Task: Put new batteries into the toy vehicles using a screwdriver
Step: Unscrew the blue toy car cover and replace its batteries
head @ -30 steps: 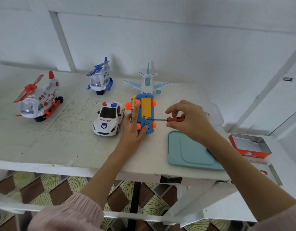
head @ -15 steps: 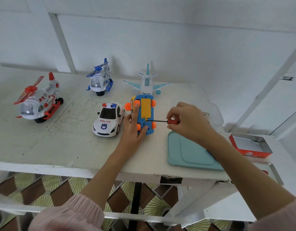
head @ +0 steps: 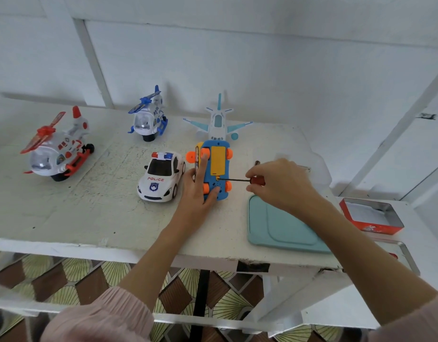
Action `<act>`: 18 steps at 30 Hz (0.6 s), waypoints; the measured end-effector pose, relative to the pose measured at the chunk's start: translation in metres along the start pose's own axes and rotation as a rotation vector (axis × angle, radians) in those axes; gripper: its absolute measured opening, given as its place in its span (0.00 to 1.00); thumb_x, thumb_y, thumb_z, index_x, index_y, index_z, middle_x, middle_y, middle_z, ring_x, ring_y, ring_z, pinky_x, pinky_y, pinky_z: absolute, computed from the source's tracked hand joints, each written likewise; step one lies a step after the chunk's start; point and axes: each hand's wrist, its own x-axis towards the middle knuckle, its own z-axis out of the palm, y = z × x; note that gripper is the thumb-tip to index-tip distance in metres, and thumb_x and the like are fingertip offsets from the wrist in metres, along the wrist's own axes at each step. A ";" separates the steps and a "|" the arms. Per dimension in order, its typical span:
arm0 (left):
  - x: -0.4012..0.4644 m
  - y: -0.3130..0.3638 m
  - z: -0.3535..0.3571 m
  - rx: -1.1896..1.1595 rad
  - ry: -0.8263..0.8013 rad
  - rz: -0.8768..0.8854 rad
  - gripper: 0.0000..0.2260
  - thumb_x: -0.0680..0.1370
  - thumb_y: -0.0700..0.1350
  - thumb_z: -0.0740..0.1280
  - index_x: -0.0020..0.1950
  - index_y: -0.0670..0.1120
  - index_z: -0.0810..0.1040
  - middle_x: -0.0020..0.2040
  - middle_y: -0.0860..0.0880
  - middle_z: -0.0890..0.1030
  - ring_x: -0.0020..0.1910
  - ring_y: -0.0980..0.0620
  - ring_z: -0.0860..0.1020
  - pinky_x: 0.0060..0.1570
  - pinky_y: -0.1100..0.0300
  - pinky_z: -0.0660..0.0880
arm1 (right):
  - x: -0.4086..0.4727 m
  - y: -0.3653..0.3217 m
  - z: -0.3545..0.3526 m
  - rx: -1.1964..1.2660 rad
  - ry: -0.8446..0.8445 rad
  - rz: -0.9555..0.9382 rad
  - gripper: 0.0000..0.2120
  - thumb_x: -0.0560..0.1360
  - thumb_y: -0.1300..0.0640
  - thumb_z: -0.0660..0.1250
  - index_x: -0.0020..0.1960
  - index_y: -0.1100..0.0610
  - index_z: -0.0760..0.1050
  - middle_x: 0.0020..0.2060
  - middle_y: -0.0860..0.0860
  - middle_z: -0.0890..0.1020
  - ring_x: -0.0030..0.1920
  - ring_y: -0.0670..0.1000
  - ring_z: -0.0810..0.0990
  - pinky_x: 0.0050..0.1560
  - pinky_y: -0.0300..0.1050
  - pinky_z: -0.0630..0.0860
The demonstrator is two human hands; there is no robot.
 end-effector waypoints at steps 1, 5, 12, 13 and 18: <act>0.000 -0.001 0.000 0.003 -0.006 0.004 0.32 0.75 0.59 0.54 0.74 0.63 0.40 0.65 0.41 0.66 0.55 0.57 0.62 0.58 0.61 0.58 | -0.001 0.000 0.000 -0.004 0.019 0.007 0.13 0.76 0.48 0.62 0.55 0.53 0.79 0.46 0.49 0.83 0.47 0.51 0.78 0.47 0.44 0.75; 0.001 -0.003 -0.001 0.003 -0.021 0.000 0.31 0.75 0.60 0.54 0.72 0.68 0.38 0.66 0.42 0.65 0.54 0.59 0.61 0.55 0.73 0.58 | 0.000 0.000 0.002 0.013 0.080 0.018 0.13 0.76 0.53 0.59 0.55 0.53 0.79 0.41 0.48 0.83 0.41 0.50 0.77 0.40 0.42 0.73; 0.001 0.001 -0.003 0.023 0.006 0.024 0.31 0.75 0.58 0.55 0.73 0.62 0.43 0.62 0.42 0.67 0.52 0.60 0.61 0.52 0.74 0.59 | 0.000 0.003 -0.001 -0.031 0.042 -0.104 0.13 0.74 0.58 0.64 0.58 0.50 0.75 0.51 0.44 0.77 0.52 0.47 0.71 0.38 0.40 0.65; 0.000 0.001 -0.003 0.025 0.003 0.019 0.31 0.75 0.58 0.55 0.73 0.63 0.43 0.62 0.42 0.67 0.52 0.60 0.61 0.51 0.74 0.60 | 0.000 0.003 0.000 -0.035 0.032 -0.110 0.13 0.74 0.59 0.64 0.57 0.51 0.76 0.52 0.45 0.77 0.53 0.48 0.71 0.40 0.41 0.66; 0.003 -0.005 -0.002 0.028 -0.003 -0.014 0.33 0.76 0.59 0.56 0.77 0.58 0.42 0.66 0.41 0.68 0.59 0.53 0.66 0.59 0.70 0.62 | -0.004 0.010 0.007 0.105 0.066 -0.068 0.08 0.72 0.60 0.66 0.49 0.54 0.79 0.47 0.48 0.77 0.45 0.50 0.75 0.42 0.45 0.73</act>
